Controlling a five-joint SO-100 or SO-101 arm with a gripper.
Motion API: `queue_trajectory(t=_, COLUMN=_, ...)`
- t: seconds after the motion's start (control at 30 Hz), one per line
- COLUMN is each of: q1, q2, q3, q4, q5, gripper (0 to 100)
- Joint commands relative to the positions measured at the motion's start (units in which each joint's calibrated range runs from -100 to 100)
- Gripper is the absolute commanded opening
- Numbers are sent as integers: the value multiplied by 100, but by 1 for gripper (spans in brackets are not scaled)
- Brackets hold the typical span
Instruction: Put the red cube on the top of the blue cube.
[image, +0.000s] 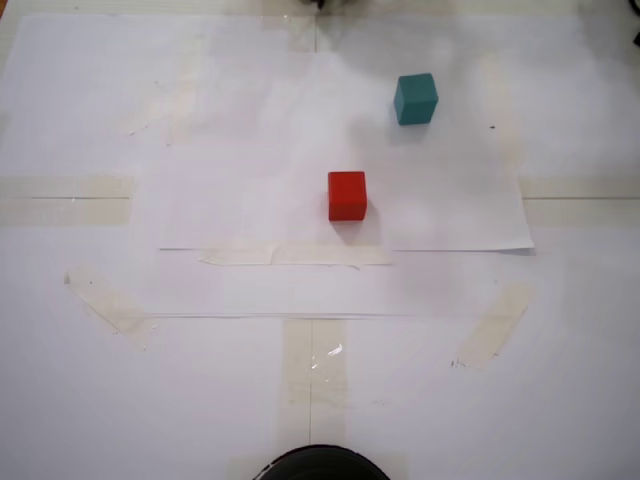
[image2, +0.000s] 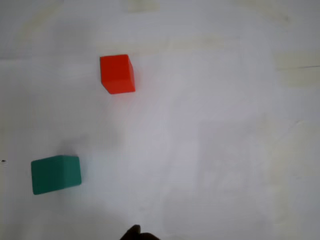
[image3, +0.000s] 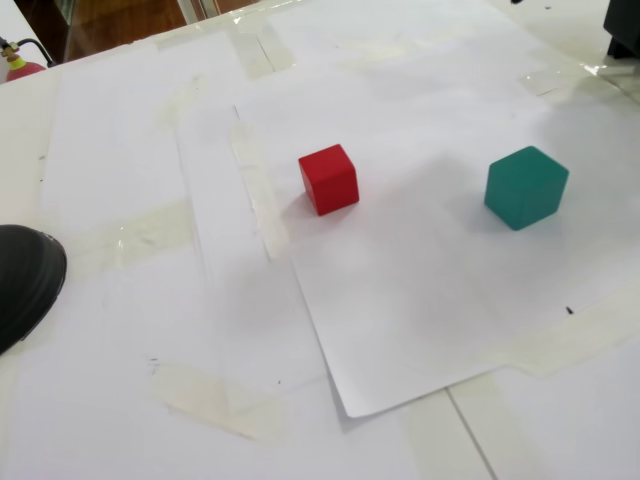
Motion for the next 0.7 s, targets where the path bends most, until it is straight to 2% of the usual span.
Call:
queue_trajectory(t=0.0, q1=114, q2=803, q3=-1101, q4=27, q5=59, gripper=0)
queue_trajectory(t=0.33, q1=137, q2=2116, q3=-2009, q4=-340, q5=303, gripper=0)
queue_trajectory(t=0.67, q1=99, q2=3163, q3=-2699, q4=-494, q5=254, gripper=0)
